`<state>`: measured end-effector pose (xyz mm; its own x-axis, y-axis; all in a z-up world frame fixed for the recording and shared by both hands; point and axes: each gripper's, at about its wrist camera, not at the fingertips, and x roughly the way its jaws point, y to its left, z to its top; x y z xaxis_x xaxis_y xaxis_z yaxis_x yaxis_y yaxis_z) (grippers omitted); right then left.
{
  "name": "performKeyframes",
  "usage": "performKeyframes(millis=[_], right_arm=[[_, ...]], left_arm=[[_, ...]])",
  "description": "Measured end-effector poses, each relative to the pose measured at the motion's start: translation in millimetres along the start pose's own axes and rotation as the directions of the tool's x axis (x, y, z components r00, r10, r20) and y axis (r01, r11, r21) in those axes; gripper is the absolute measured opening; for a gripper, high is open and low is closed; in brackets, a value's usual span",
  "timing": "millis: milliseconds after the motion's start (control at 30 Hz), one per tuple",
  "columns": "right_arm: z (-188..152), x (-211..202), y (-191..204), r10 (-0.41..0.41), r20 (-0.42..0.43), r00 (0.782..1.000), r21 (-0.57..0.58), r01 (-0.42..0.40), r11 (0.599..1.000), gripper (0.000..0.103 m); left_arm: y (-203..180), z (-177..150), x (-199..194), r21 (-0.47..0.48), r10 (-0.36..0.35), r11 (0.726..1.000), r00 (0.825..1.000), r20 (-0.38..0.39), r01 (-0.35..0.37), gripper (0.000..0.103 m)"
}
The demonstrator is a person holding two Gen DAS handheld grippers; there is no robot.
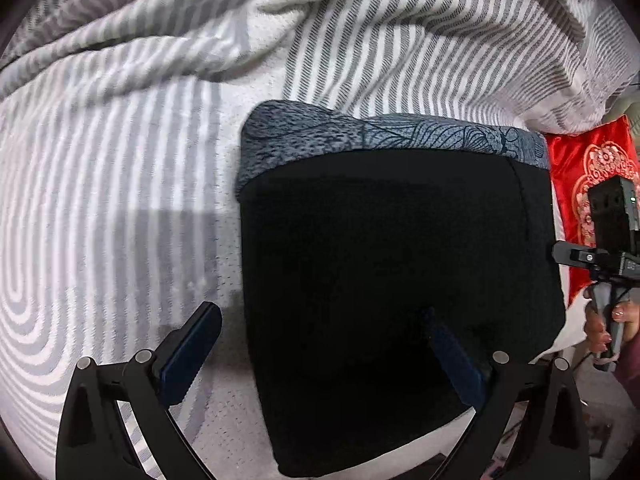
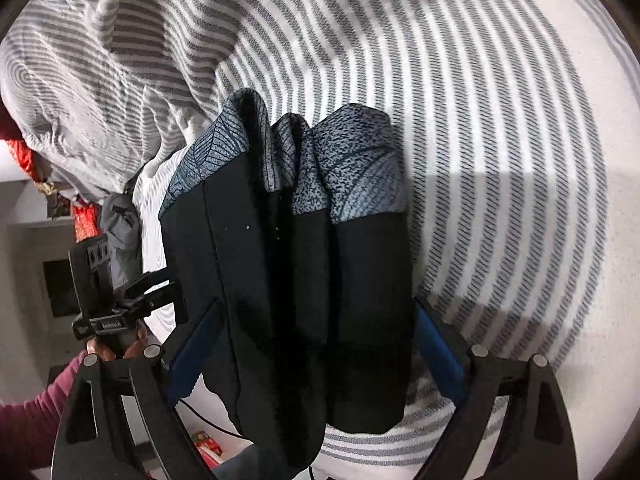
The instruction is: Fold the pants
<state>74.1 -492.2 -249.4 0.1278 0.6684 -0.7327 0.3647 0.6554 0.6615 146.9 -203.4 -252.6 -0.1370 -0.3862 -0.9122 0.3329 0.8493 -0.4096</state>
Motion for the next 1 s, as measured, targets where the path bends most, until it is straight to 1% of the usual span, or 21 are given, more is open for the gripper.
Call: performKeyframes(millis=[67, 300, 367, 433, 500, 533, 567, 600, 633, 667, 700, 733, 800, 867, 1000], right_arm=[[3, 4, -2, 0.016, -0.011, 1.0, 0.005, -0.016, 1.0, 0.091], [15, 12, 1, 0.043, -0.041, 0.998, -0.031, -0.045, 0.999, 0.091], [16, 13, 0, 0.05, -0.047, 0.998, -0.035, -0.052, 0.998, 0.091], [19, 14, 1, 0.055, -0.049, 0.997, -0.03, -0.056, 0.998, 0.091], [20, 15, 3, 0.036, -0.053, 0.998, -0.024, -0.038, 0.999, 0.089], [20, 16, 5, 0.018, -0.055, 0.998, -0.027, -0.02, 0.999, 0.084], [20, 15, 6, 0.004, -0.055, 0.998, -0.022, -0.005, 1.0, 0.077], [22, 15, 8, 0.007, -0.053, 0.999, -0.015, -0.008, 1.0, 0.073], [21, 14, 9, 0.015, -0.047, 0.999, -0.008, -0.016, 1.0, 0.066], [20, 11, 10, 0.023, -0.041, 0.999, -0.008, -0.024, 1.0, 0.058], [20, 10, 12, 0.029, -0.036, 0.999, -0.009, -0.029, 1.0, 0.054], [19, 8, 14, 0.035, -0.031, 0.999, -0.008, -0.035, 0.999, 0.049], [17, 3, 15, 0.045, -0.019, 0.999, 0.001, -0.045, 0.999, 0.045], [15, -1, 17, 0.06, -0.008, 0.998, 0.01, -0.06, 0.998, 0.042], [10, -11, 15, 0.088, 0.005, 0.996, 0.016, -0.088, 0.996, 0.04]], left_arm=[[-4, 5, 6, 0.0, -0.037, 0.999, 0.999, -0.025, 0.037, 0.101], [-2, 11, 19, -0.03, -0.089, 0.996, 0.995, -0.041, 0.087, 0.101], [-4, 12, 20, -0.032, -0.095, 0.995, 0.995, -0.039, 0.093, 0.101], [-8, 10, 21, -0.029, -0.086, 0.996, 0.996, -0.032, 0.085, 0.102], [-15, 10, 21, -0.024, -0.072, 0.997, 0.997, -0.019, 0.072, 0.101], [-21, 10, 23, -0.021, -0.064, 0.998, 0.998, -0.01, 0.064, 0.101], [-27, 10, 23, -0.017, -0.056, 0.998, 0.998, -0.001, 0.056, 0.097], [-32, 10, 22, -0.011, -0.051, 0.999, 0.999, 0.01, 0.051, 0.094], [-36, 10, 20, -0.007, -0.044, 0.999, 0.999, 0.019, 0.044, 0.092], [-45, 11, 21, -0.003, -0.036, 0.999, 0.999, 0.029, 0.036, 0.087], [-51, 10, 20, 0.005, -0.026, 1.0, 0.999, 0.036, 0.026, 0.083], [-56, 11, 19, 0.011, -0.015, 1.0, 0.999, 0.044, 0.014, 0.082], [-62, 9, 14, 0.019, 0.009, 1.0, 0.998, 0.06, -0.01, 0.075], [-67, 6, 10, 0.015, 0.021, 1.0, 0.997, 0.073, -0.022, 0.071], [-76, -1, 1, 0.034, 0.032, 0.999, 0.995, 0.096, -0.035, 0.071]])
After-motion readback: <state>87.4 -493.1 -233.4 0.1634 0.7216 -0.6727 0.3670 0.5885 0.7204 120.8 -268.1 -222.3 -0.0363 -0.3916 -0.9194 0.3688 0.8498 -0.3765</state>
